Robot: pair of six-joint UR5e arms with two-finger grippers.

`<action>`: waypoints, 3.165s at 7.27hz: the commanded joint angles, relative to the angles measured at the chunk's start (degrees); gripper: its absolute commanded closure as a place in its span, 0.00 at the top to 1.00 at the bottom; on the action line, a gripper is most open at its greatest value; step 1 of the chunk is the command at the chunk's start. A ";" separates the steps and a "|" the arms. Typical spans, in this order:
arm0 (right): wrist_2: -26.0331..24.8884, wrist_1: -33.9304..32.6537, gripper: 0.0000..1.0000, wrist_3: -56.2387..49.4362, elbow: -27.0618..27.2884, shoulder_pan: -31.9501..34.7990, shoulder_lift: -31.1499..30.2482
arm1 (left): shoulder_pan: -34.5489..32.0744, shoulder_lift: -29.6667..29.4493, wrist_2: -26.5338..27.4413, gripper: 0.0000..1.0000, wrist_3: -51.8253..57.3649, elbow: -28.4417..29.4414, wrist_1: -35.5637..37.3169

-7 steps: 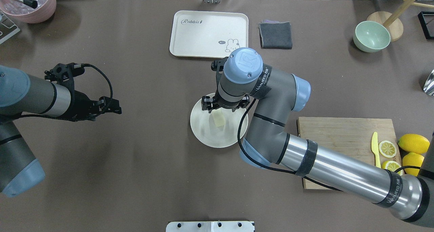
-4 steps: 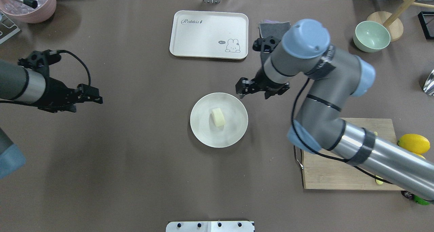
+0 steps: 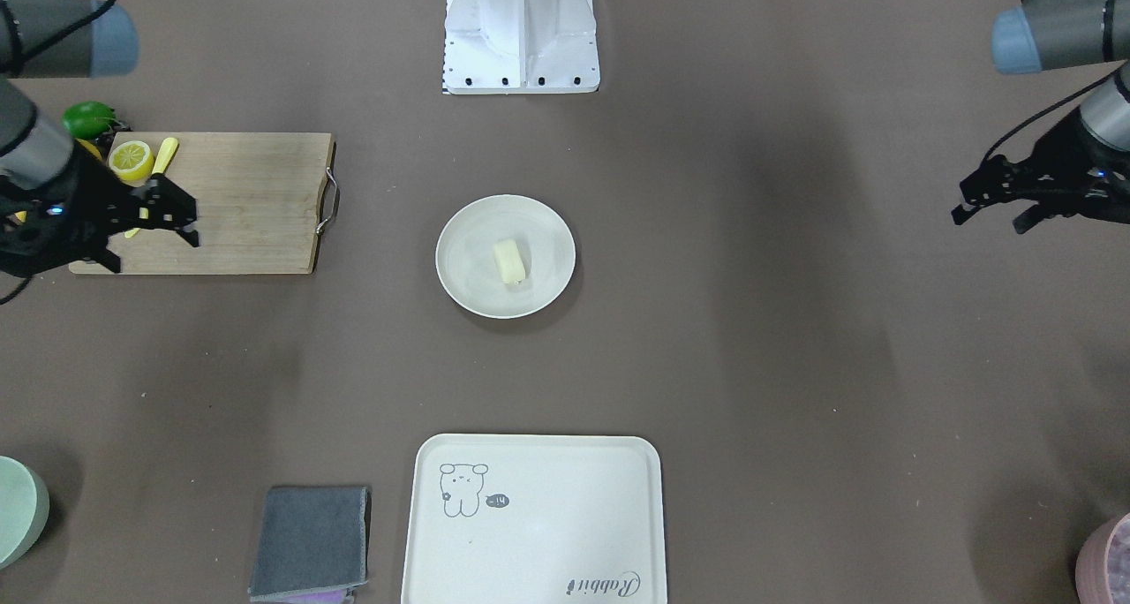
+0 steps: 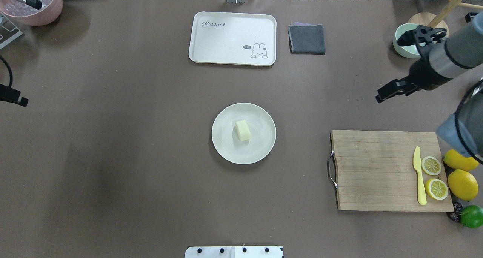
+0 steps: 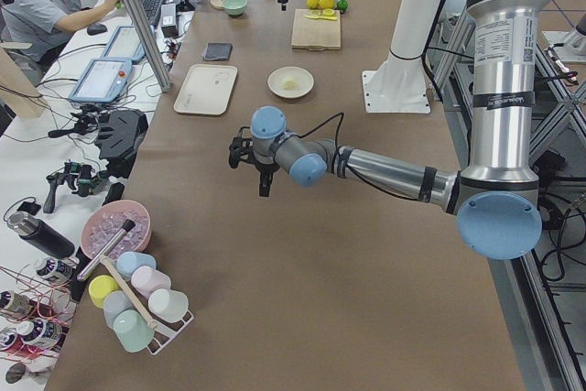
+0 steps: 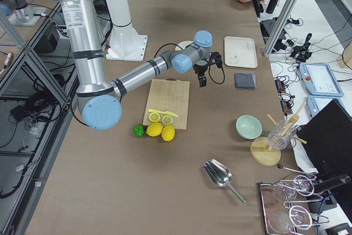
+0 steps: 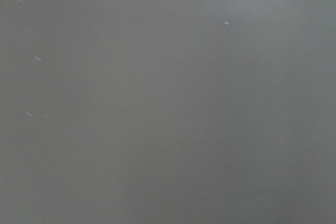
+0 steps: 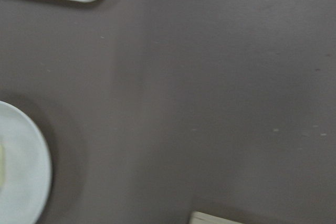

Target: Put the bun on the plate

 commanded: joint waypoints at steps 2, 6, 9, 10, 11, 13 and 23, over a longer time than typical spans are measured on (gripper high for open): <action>5.82 -0.11 1.00 -31.26 -10.02 17.88 -7.15 | -16.07 0.03 -0.87 0.97 15.77 10.31 2.71; 5.74 0.76 1.00 -41.08 -17.52 23.11 -7.68 | -19.11 0.21 -2.96 0.97 21.53 11.90 5.09; 5.04 0.77 1.00 -44.51 -17.98 23.81 -8.12 | -19.02 0.03 -3.15 0.97 22.85 11.73 5.09; 4.69 0.77 1.00 -44.51 -17.98 24.07 -8.03 | -19.02 0.03 -3.07 0.97 22.85 11.38 5.00; 4.68 0.50 1.00 -44.42 -17.98 24.16 -7.95 | -18.94 -0.40 -2.81 0.97 22.85 11.55 5.00; 4.68 0.59 1.00 -44.07 -17.98 24.16 -8.03 | -19.20 0.11 -2.80 0.97 23.46 11.03 5.00; 2.84 0.68 1.00 -43.55 -17.89 24.34 -8.47 | -19.20 2.23 -2.36 0.97 23.30 8.74 4.47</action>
